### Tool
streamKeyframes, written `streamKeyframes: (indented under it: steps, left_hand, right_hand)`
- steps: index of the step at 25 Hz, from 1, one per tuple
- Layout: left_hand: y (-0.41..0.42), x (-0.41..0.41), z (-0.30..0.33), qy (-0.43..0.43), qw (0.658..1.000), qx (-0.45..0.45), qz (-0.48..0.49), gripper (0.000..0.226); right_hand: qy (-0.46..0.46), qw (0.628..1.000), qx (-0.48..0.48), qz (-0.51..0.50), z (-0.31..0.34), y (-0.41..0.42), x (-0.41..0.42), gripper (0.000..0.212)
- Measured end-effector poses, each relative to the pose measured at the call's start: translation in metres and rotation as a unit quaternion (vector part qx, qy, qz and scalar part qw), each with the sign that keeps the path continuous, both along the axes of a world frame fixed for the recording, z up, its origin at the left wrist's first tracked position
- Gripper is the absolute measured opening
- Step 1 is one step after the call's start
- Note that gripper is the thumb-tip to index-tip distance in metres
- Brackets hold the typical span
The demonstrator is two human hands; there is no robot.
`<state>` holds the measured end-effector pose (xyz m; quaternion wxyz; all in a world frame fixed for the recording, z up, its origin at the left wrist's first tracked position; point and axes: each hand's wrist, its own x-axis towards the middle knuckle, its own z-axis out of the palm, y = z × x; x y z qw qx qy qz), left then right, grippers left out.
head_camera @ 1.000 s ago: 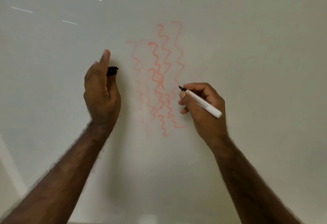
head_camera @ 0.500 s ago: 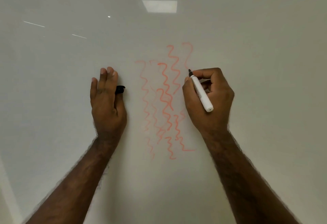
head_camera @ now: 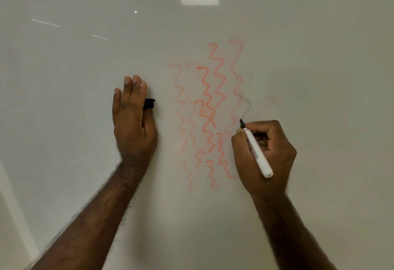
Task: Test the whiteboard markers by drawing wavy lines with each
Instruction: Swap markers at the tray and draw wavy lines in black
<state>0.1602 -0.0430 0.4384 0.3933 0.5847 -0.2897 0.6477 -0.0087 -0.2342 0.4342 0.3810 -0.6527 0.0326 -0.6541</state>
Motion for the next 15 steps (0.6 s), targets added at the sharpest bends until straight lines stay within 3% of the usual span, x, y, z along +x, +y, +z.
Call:
streamKeyframes:
  steps: [3,7,12,15]
  left_hand:
    - [-0.001,0.001,0.000,-0.008,1.000,-0.001,0.008,0.036]
    - [-0.001,0.000,-0.002,-0.004,1.000,-0.002,0.010,0.036]
    - [0.002,0.003,-0.004,0.000,1.000,-0.009,0.016,0.036]
    - [-0.001,-0.002,-0.004,-0.002,1.000,0.004,-0.001,0.036]
  right_hand:
    - [-0.001,1.000,0.009,-0.009,-0.017,-0.004,-0.002,0.015]
    - [0.065,0.997,0.002,0.042,-0.029,0.003,-0.006,0.016]
    - [-0.019,0.999,-0.006,0.036,0.009,-0.008,-0.011,0.014]
    - [-0.010,1.000,-0.011,0.004,0.028,-0.018,-0.020,0.011]
